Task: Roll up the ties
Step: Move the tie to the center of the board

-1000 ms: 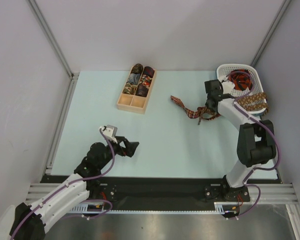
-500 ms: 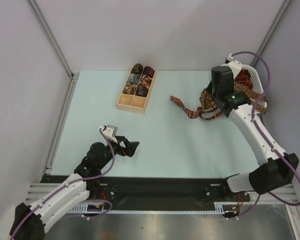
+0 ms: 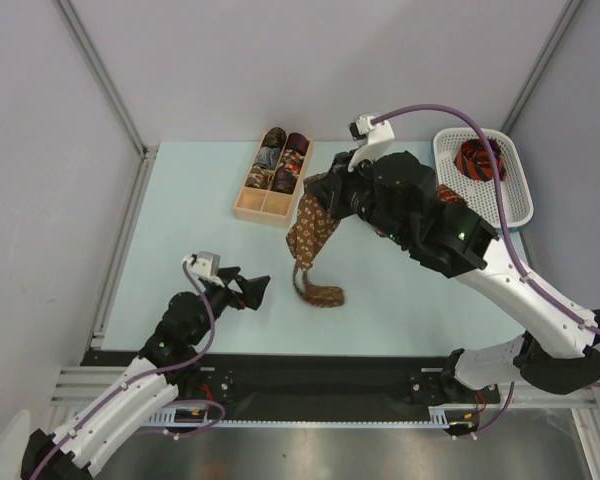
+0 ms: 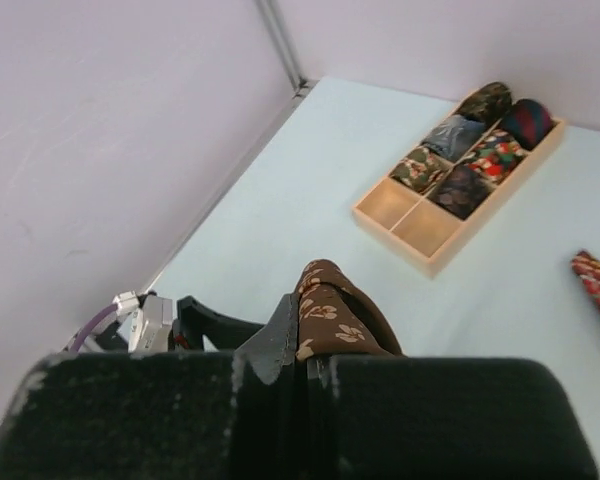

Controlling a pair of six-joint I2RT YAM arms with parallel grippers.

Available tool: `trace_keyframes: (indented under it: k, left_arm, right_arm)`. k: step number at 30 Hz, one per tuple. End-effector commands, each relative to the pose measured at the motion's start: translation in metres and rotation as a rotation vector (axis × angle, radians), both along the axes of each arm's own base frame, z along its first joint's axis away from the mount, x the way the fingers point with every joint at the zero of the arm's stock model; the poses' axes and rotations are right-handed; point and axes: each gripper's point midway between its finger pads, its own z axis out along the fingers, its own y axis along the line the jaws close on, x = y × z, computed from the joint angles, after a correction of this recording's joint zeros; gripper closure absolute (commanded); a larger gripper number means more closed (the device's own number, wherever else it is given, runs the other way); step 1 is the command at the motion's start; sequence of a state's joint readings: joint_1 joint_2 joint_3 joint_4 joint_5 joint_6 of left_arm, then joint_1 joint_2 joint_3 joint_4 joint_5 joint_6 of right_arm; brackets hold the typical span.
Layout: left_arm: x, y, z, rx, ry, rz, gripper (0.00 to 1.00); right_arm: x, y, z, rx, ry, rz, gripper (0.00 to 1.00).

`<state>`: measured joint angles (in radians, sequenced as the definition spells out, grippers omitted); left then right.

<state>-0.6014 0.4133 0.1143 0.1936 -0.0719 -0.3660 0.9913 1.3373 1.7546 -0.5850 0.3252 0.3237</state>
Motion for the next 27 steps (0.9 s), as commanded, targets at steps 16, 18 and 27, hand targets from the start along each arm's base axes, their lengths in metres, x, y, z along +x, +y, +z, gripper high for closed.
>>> trace_keyframes:
  k: [16,18,27]
  left_arm:
    - [0.003,0.002,0.017,-0.015,-0.028,0.023,0.00]
    - [0.005,-0.005,0.013,-0.001,-0.004,-0.001,0.00]
    - [0.000,-0.046,-0.012,0.078,0.120,-0.152,0.00]
  right_arm:
    - [0.112,-0.008,-0.177,0.125,0.550,0.508,1.00]
    - [0.116,-0.005,-0.202,0.106,0.593,0.510,1.00]
    - [0.149,-0.010,-0.227,0.129,0.593,0.419,1.00]
